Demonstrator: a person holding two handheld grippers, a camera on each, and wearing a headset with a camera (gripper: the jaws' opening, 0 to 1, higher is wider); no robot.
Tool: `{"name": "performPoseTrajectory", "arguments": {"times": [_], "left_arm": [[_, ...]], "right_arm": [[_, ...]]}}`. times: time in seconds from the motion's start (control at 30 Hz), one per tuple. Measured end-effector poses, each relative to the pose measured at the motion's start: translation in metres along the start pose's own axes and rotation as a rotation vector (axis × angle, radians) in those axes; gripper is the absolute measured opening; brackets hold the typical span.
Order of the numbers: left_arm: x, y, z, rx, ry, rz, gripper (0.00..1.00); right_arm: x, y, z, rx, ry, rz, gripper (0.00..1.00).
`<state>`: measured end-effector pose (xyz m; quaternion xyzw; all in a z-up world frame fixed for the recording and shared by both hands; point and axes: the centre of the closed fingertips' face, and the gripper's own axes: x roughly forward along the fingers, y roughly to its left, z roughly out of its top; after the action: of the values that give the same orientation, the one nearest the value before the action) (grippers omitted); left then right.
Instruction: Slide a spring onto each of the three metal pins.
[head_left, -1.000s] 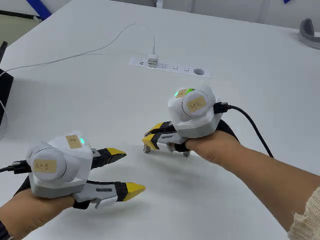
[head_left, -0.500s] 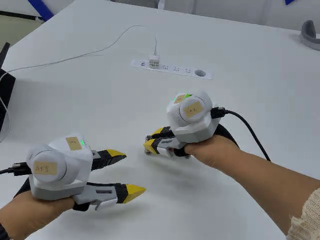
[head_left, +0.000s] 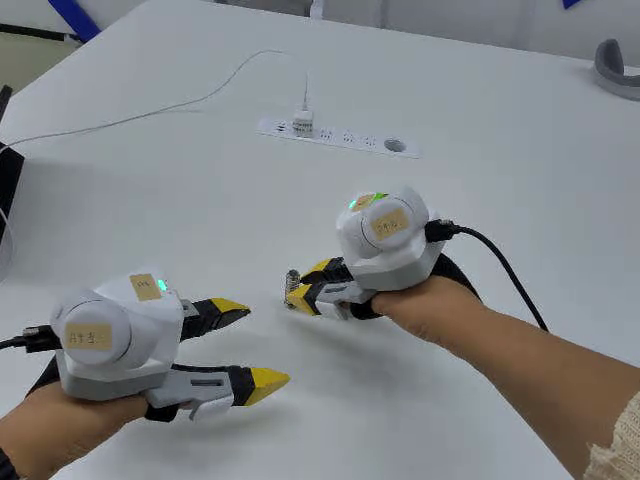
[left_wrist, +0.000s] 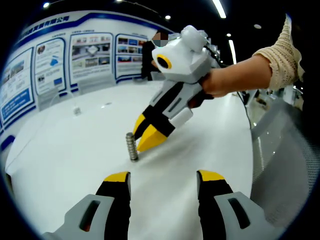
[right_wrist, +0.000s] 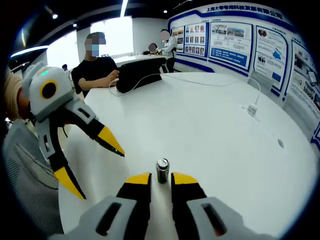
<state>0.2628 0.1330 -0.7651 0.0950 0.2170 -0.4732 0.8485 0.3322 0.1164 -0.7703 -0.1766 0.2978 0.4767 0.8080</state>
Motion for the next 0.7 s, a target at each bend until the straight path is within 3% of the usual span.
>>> {"name": "performPoseTrajectory", "arguments": {"times": [0.3, 0.7], "left_arm": [[0.001, 0.000, 0.001, 0.001, -0.003, 0.001, 0.54], [0.005, -0.001, 0.001, 0.004, -0.002, -0.006, 0.55]], "right_arm": [[-0.010, 0.004, -0.001, 0.015, -0.023, -0.006, 0.19], [-0.023, 0.010, -0.016, 0.037, -0.031, -0.012, 0.20]]}}
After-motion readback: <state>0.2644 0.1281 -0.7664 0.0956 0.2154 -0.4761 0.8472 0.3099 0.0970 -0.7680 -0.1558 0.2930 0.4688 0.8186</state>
